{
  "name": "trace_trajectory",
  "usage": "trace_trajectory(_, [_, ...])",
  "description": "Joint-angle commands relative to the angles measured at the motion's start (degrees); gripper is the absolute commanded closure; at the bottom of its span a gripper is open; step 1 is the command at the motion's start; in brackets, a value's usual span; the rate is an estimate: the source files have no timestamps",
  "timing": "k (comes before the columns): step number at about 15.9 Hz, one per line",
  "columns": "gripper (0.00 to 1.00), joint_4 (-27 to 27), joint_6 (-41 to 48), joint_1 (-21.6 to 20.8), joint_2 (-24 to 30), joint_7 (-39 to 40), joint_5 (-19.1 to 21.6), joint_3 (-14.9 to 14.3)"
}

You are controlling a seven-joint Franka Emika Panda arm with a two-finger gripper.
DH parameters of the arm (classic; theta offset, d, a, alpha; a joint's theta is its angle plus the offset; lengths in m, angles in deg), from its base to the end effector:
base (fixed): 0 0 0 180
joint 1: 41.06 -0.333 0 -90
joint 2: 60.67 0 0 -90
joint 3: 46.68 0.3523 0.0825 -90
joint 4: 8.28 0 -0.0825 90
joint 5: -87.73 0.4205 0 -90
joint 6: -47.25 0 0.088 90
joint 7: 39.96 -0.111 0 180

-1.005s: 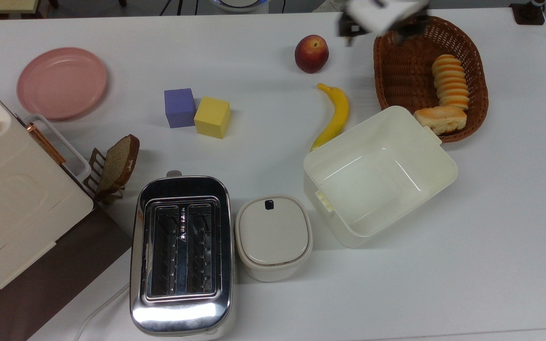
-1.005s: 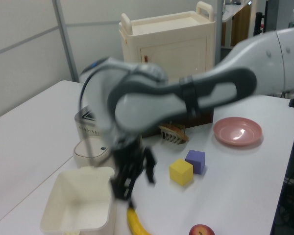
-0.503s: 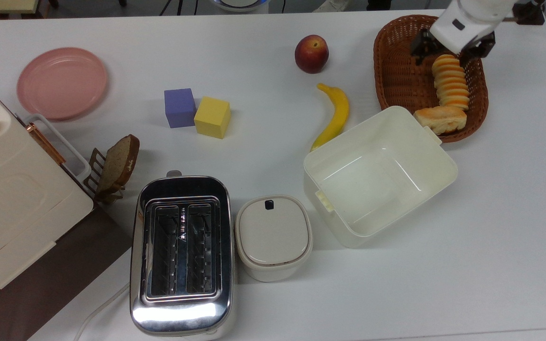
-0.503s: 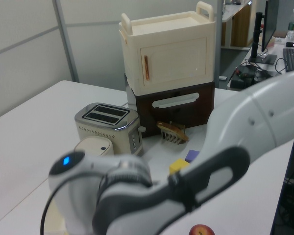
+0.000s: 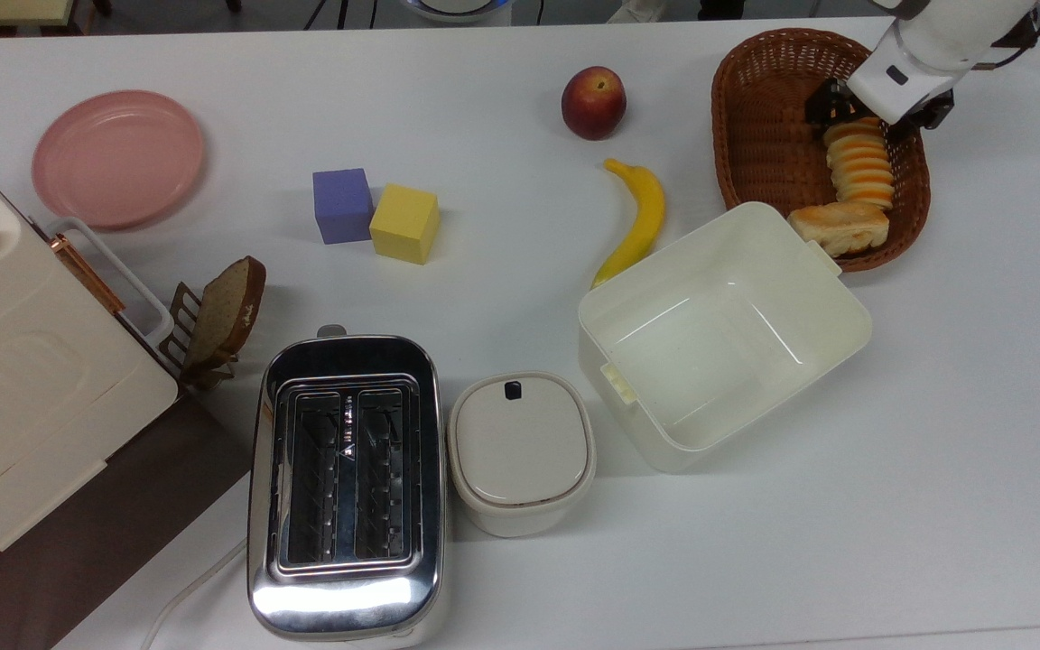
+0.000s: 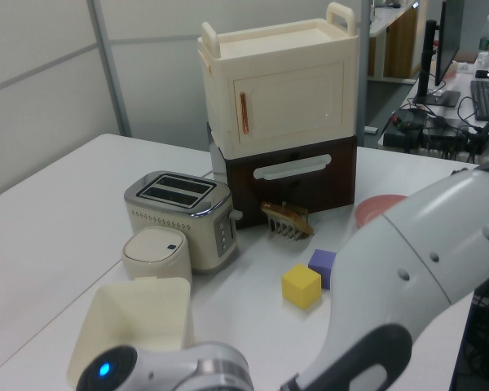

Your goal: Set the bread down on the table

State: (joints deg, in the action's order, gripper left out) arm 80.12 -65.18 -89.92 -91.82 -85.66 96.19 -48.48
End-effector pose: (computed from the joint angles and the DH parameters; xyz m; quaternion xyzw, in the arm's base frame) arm 0.4896 0.5460 0.3358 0.9962 -0.0187 -0.0846 0.0046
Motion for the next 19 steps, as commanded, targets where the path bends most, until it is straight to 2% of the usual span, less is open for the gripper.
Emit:
trace_trajectory(1, [0.12, 0.1, -2.4, -2.3, -1.9, -3.3, 0.2, -1.1])
trace_trajectory(2, [0.27, 0.2, -2.4, -2.7, -2.2, -3.3, -0.5, -1.1])
trace_trajectory(4, [0.74, 0.3, -2.4, -2.6, -2.2, -3.3, -1.5, -1.1])
trace_trajectory(5, [0.94, 0.3, -2.4, -2.3, -2.1, -3.3, -1.5, -1.1])
trace_trajectory(6, [1.00, 0.3, -1.9, -2.0, -1.8, -3.2, -1.4, -1.3])
trace_trajectory(12, [1.00, 0.6, 5.7, 2.4, 4.5, 1.7, -1.1, -1.4])
trace_trajectory(18, [1.00, 0.5, 20.6, 9.0, 11.7, 14.1, -0.7, -1.4])
trace_trajectory(19, [0.87, 0.4, 21.5, 9.8, 11.9, 14.8, -0.7, -1.4])
